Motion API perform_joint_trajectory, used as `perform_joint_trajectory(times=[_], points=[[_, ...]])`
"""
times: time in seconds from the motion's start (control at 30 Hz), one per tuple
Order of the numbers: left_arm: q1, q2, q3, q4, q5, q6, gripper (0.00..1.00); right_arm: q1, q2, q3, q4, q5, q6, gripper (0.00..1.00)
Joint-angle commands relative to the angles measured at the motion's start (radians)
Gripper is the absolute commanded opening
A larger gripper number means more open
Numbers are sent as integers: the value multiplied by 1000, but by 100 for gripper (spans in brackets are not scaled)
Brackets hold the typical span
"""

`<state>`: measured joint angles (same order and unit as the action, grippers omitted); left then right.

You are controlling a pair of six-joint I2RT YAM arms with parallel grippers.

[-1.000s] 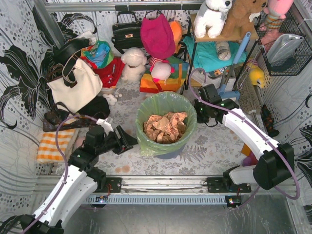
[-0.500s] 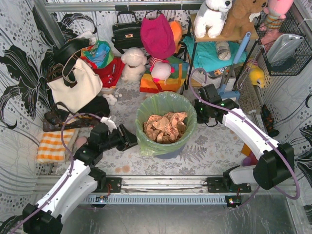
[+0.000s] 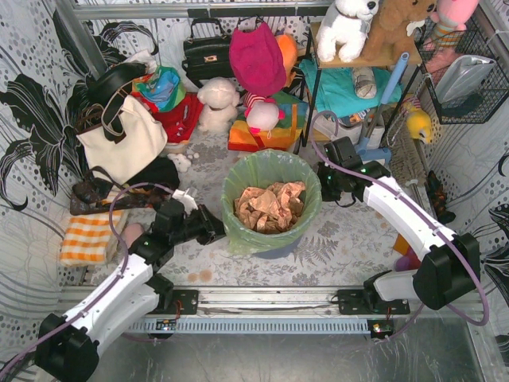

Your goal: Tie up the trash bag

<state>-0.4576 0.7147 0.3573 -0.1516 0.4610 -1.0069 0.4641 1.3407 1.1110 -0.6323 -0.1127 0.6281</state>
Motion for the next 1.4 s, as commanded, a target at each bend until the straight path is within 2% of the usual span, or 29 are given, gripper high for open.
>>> perform_joint_trajectory(times=[0.0,0.03,0.07,0.47,0.63,0.87,0.9,1.0,1.07,1.17,1.37], points=[[-14,11,34,65,-19,-1,11,1,-29,7,-22,-18,18,0],[-15,4,44,43,-31,1,3,1,-36,5,-26,-14,18,0],[-15,-5,55,10,-48,6,0,1,-44,2,-31,-10,19,0],[-15,-124,213,-447,-237,99,0,0,-217,-59,-108,30,52,0],[-15,-84,281,-624,-356,159,0,0,-251,-79,-129,17,54,0],[-15,-11,352,-723,-445,203,0,1,-304,-126,-148,13,56,0],[-16,-15,356,-707,-437,204,5,1,-307,-130,-148,13,58,0],[-16,-62,335,-564,-340,187,37,1,-310,-133,-146,12,59,0],[-16,-86,297,-440,-246,158,55,1,-304,-130,-144,11,59,0],[-16,-89,245,-299,-151,117,63,1,-293,-119,-141,6,59,0],[-16,-54,194,-191,-94,108,69,1,-273,-108,-112,-17,59,0]])
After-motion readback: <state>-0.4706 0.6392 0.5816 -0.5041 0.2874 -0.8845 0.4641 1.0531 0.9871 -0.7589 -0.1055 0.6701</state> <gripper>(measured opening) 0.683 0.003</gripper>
